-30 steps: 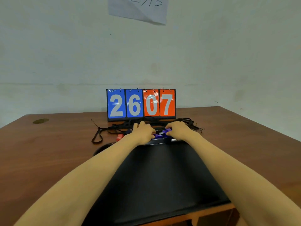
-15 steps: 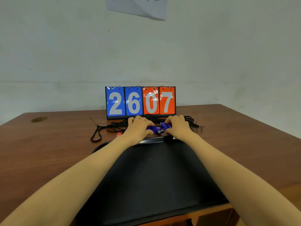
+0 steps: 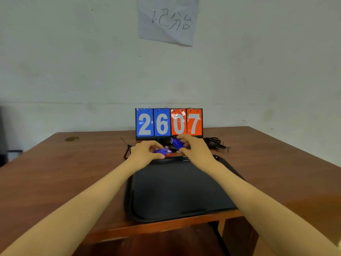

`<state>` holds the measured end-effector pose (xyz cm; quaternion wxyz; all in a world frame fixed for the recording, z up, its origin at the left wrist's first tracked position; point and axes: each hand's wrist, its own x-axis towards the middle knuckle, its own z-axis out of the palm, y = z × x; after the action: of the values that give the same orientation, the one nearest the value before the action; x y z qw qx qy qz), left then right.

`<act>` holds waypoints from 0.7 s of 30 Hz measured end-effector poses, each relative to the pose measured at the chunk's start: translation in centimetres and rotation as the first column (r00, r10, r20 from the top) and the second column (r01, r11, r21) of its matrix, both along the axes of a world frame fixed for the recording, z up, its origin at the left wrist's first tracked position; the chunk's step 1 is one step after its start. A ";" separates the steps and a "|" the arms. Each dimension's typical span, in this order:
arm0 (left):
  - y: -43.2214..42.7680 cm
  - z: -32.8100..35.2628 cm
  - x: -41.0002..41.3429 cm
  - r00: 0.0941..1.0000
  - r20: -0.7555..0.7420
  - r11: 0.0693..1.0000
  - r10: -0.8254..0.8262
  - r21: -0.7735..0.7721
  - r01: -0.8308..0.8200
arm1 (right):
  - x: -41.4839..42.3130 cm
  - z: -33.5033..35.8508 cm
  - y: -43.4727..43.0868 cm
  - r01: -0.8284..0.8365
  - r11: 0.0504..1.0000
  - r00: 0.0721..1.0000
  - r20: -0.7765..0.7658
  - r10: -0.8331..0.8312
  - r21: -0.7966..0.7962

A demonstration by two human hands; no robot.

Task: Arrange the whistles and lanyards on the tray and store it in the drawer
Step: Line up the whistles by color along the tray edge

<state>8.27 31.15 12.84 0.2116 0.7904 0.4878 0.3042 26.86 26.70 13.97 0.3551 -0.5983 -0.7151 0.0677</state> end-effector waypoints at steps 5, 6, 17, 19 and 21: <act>-1.9 -0.3 -2.9 0.999 0.035 0.997 0.034 -0.067 -0.031 | -3.1 -0.6 -1.2 -0.010 1.000 1.000 0.020 0.010 0.002; -2.0 -0.4 -3.2 0.997 0.066 0.997 0.032 -0.076 -0.027 | -3.7 -0.8 -1.3 -0.015 1.000 1.000 0.018 0.015 -0.005; -1.8 -1.5 -5.1 0.944 0.320 0.984 0.080 -0.178 -0.023 | -7.4 -0.8 -0.8 -0.221 0.936 0.915 -0.392 0.102 -0.272; -1.6 -1.7 -5.3 0.942 0.327 0.984 0.076 -0.180 -0.017 | -7.5 -0.9 -0.4 -0.218 0.931 0.923 -0.373 0.099 -0.293; -1.4 -1.9 -5.5 0.942 0.326 0.981 0.081 -0.191 -0.019 | -7.6 -1.1 -0.1 -0.201 0.931 0.935 -0.343 0.090 -0.304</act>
<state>2.79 29.75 10.89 0.3557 0.6919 0.4912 0.3917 19.29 26.59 12.91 0.3546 -0.5753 -0.6681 0.3113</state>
